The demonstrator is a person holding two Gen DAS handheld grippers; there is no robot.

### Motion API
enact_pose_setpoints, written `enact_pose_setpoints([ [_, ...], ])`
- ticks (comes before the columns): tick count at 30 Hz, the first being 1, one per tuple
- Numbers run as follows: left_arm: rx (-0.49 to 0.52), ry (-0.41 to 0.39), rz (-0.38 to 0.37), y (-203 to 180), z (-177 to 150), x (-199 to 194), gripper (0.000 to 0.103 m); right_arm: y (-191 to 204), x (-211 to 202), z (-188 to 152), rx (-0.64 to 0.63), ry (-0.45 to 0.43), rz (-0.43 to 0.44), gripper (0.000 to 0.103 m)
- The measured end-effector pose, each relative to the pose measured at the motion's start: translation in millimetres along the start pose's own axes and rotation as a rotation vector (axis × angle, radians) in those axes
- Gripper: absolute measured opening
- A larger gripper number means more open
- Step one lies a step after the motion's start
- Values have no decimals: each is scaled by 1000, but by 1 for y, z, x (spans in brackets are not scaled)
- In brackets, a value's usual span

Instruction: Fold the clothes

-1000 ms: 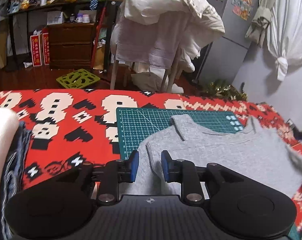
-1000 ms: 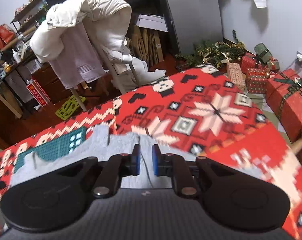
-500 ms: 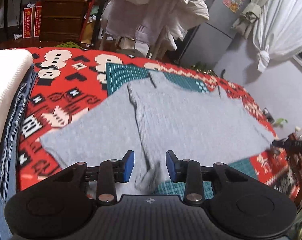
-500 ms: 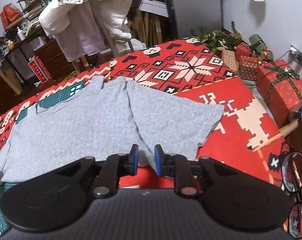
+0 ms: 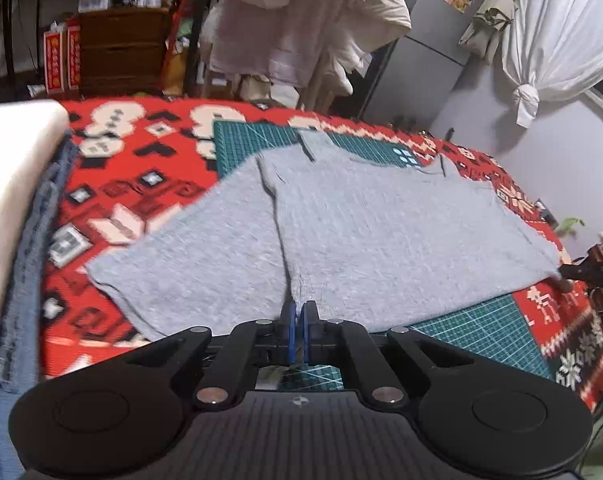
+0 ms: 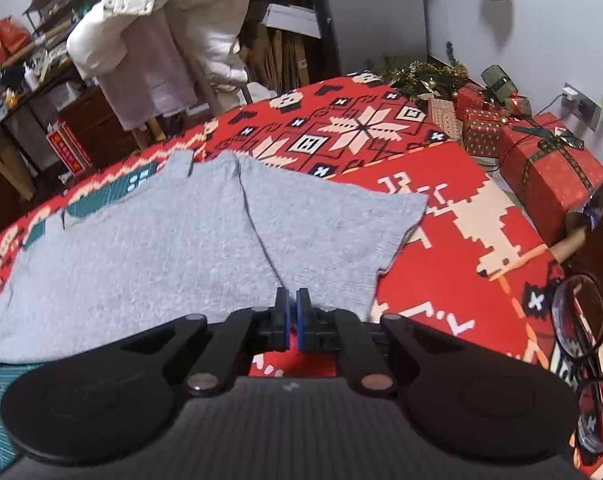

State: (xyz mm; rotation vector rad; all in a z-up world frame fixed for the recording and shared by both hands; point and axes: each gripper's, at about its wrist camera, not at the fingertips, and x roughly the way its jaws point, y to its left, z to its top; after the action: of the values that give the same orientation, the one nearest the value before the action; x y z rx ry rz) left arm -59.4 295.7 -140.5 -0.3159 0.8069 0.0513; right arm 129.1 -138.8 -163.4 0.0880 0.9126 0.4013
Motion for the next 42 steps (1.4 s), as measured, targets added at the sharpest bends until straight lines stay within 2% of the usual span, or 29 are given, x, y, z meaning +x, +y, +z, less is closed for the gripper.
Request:
enact_pose_setpoints([
  [4, -8, 34, 14, 5, -4, 7, 4, -6, 5, 0, 25, 12, -7, 3],
  [8, -9, 32, 26, 4, -6, 9, 5, -5, 12, -3, 18, 16, -18, 4],
  [11, -7, 27, 31, 1, -6, 7, 13, -4, 8, -4, 17, 6, -14, 6],
  [14, 18, 8, 48, -5, -6, 0, 16, -1, -2, -7, 0, -18, -22, 11],
  [19, 63, -57, 66, -22, -8, -14, 30, 12, -22, -15, -34, -68, -28, 11],
  [23, 130, -118, 52, -47, -10, -15, 34, 46, -27, -24, -106, -116, -16, 12],
  [28, 158, -161, -17, -81, -10, 10, 33, 100, -15, -37, -185, -143, 37, 13],
  [33, 229, -193, -18, -110, -12, 40, 33, 151, 4, -53, -269, -148, 80, 13],
  [36, 254, -180, 0, -117, -15, 53, 33, 179, 15, -63, -322, -152, 101, 14],
  [39, 233, -153, -9, -115, -20, 59, 33, 186, 27, -70, -327, -128, 100, 14],
  [42, 246, -159, 2, -116, -28, 60, 33, 184, 32, -75, -319, -126, 99, 17],
])
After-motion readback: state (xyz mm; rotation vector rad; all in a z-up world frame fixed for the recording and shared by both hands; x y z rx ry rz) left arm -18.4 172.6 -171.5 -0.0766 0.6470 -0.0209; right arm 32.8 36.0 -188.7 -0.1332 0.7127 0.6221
